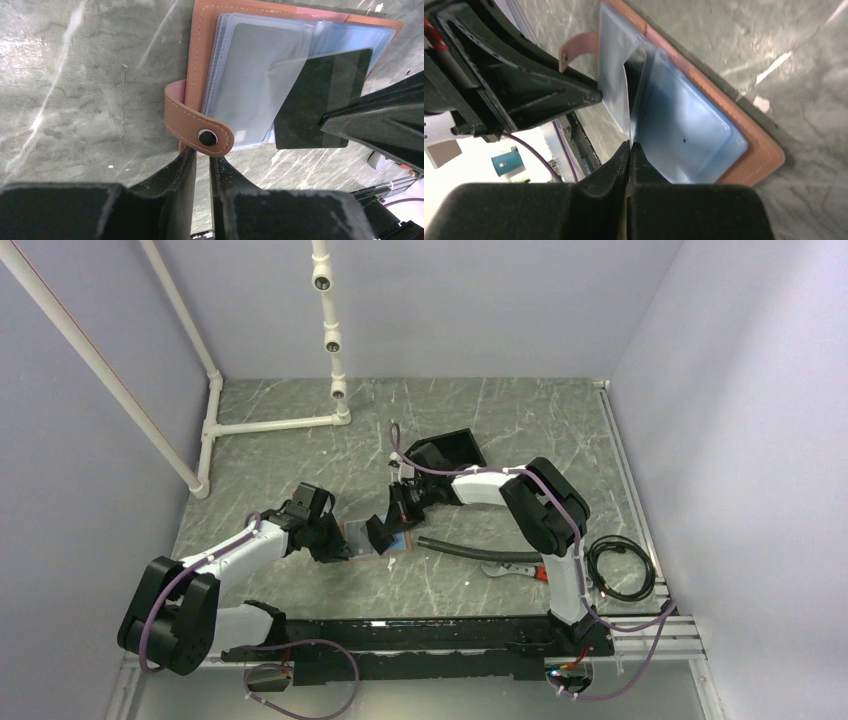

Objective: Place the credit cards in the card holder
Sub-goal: Insert the credit card into the card holder.

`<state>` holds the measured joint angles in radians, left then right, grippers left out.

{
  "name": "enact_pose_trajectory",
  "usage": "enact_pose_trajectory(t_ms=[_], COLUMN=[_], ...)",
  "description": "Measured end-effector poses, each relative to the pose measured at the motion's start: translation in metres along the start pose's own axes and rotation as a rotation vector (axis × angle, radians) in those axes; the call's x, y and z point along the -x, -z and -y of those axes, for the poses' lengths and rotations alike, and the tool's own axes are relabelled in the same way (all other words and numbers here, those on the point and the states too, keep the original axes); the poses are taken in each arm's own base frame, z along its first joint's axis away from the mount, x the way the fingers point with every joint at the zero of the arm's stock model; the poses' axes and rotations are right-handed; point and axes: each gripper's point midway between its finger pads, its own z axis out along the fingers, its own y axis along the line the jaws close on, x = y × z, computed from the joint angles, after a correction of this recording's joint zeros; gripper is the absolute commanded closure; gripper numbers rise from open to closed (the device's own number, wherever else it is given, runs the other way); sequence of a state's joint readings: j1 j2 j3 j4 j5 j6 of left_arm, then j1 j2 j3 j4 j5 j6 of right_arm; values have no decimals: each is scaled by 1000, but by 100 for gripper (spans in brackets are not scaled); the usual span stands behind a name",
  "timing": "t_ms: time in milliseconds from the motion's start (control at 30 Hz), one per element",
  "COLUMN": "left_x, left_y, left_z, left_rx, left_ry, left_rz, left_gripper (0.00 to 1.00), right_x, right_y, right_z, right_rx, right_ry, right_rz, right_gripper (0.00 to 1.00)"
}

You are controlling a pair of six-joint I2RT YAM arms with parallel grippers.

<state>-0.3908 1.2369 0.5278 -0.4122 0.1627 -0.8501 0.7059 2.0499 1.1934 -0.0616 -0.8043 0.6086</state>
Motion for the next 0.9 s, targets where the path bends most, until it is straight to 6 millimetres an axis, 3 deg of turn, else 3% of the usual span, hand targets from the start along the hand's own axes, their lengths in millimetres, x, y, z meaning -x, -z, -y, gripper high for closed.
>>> enact_pose_trajectory(t_ms=[267, 733, 800, 900], left_x=[0, 0, 0, 0], left_y=[-1, -2, -2, -1], left_z=[3, 5, 5, 6], left_rx=[-14, -23, -24, -27], left_ry=[0, 0, 0, 1], left_rz=[-4, -10, -10, -8], left_gripper=[80, 80, 77, 68], right_x=[21, 25, 24, 23], right_y=[-10, -15, -17, -19], right_z=[-4, -3, -3, 1], right_rx=[34, 72, 81, 68], right_ry=[-8, -27, -37, -39], right_rz=[51, 107, 113, 124], right_gripper=[100, 100, 85, 75])
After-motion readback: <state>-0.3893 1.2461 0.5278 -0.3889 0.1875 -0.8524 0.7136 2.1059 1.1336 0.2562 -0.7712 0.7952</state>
